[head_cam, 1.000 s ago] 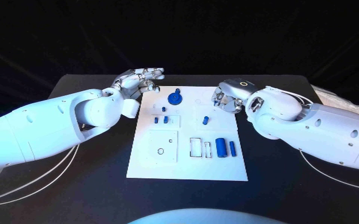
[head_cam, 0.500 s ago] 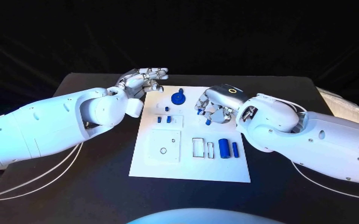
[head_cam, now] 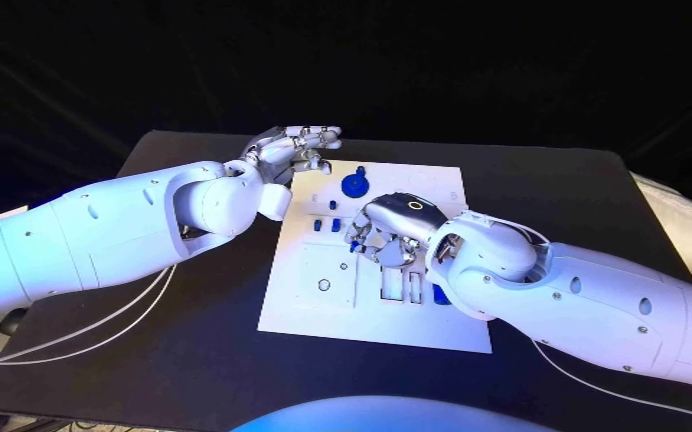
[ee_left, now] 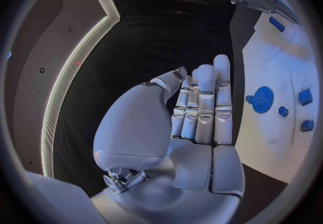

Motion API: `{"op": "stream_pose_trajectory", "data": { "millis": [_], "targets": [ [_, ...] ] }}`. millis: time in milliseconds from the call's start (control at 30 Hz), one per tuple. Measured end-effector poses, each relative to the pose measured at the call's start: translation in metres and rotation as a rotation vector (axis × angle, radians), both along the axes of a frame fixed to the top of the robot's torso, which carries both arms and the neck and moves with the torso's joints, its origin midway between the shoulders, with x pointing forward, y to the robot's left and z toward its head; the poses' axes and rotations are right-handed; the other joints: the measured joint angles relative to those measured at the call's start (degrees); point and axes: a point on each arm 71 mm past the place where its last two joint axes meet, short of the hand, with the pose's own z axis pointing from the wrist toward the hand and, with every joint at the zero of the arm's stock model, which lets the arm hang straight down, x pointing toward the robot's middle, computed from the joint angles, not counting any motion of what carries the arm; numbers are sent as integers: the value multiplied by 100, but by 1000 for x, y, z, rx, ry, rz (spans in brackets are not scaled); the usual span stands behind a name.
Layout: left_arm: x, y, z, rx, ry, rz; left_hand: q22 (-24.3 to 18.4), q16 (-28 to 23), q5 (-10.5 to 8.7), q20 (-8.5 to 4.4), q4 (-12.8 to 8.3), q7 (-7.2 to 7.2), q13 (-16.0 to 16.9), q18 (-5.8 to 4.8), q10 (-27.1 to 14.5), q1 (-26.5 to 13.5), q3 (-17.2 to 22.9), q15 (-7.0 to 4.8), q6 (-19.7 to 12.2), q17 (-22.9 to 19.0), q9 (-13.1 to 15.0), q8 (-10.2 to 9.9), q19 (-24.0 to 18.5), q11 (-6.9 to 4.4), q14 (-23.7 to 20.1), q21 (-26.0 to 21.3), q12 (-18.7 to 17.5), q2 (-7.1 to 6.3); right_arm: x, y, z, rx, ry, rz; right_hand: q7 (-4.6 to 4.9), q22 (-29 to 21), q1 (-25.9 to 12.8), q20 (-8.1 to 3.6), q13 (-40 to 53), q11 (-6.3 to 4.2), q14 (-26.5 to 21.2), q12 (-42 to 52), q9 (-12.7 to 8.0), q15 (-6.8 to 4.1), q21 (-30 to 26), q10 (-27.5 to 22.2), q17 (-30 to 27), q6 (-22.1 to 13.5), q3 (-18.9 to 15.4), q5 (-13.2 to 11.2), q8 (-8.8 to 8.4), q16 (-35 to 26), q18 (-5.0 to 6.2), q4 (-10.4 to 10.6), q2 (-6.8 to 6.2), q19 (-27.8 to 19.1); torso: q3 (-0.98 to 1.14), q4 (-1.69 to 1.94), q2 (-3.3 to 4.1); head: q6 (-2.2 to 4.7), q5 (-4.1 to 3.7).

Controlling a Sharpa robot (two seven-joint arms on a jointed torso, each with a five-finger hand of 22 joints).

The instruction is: Assemble the parts on the task board

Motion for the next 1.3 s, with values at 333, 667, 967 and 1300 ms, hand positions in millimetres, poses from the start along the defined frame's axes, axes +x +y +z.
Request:
{"op": "stream_pose_trajectory", "data": {
  "millis": [333, 667, 967, 1300],
  "targets": [
    [-1, -4, 0, -3, 0, -9, -2, 0, 0, 0, 0, 0, 0, -1, 0, 0, 0, 0, 0, 0, 0, 0, 0, 0, 0, -27, 0, 0, 1, 9, -20, -10, 36, 9, -7, -1, -23, 0, -4, 1, 0, -23, -2, 0, 0, 0, -1, -9, 15, -1, -6, 0, 0, -15, 23, 0, -7, 14, 4, -51, 74],
    [-1, -6, 0, -4, 0, -12, -1, 0, 0, 0, 0, 0, -1, 0, 0, 0, 0, 0, 0, 0, 0, 0, 0, 0, 0, -27, 0, 0, 1, 13, -29, -20, 56, 11, -1, -1, -31, 0, -6, 10, 0, -23, 5, 0, 0, -5, -2, -17, 15, 22, -22, -3, 0, -15, 15, 0, -2, 5, 3, -98, 127],
    [-1, -6, 0, -3, 1, -13, -1, 0, 0, 0, 0, 0, -1, 0, 1, 0, 0, 0, 0, 1, 0, 0, 0, 0, 0, -27, 20, 0, 2, 11, -30, -27, 60, 9, -8, -2, -30, 0, 0, 12, 0, -30, 5, 0, 0, -7, -2, -27, 14, 22, -33, -3, 0, -15, 14, -1, 4, 2, 3, -126, 154],
    [-1, -7, 0, -1, -1, -16, -7, 0, 0, 0, 0, 0, 3, 0, 1, 0, 1, 0, 0, -6, 0, 0, 0, -1, 0, -27, 20, 0, 3, 15, -33, -45, 69, 15, -3, -2, -30, 0, 1, 13, 0, -30, 1, 0, 0, -7, -3, -36, 14, 21, -50, 19, 0, -15, 14, -1, 4, -1, 2, -144, 157]
  ]
}}
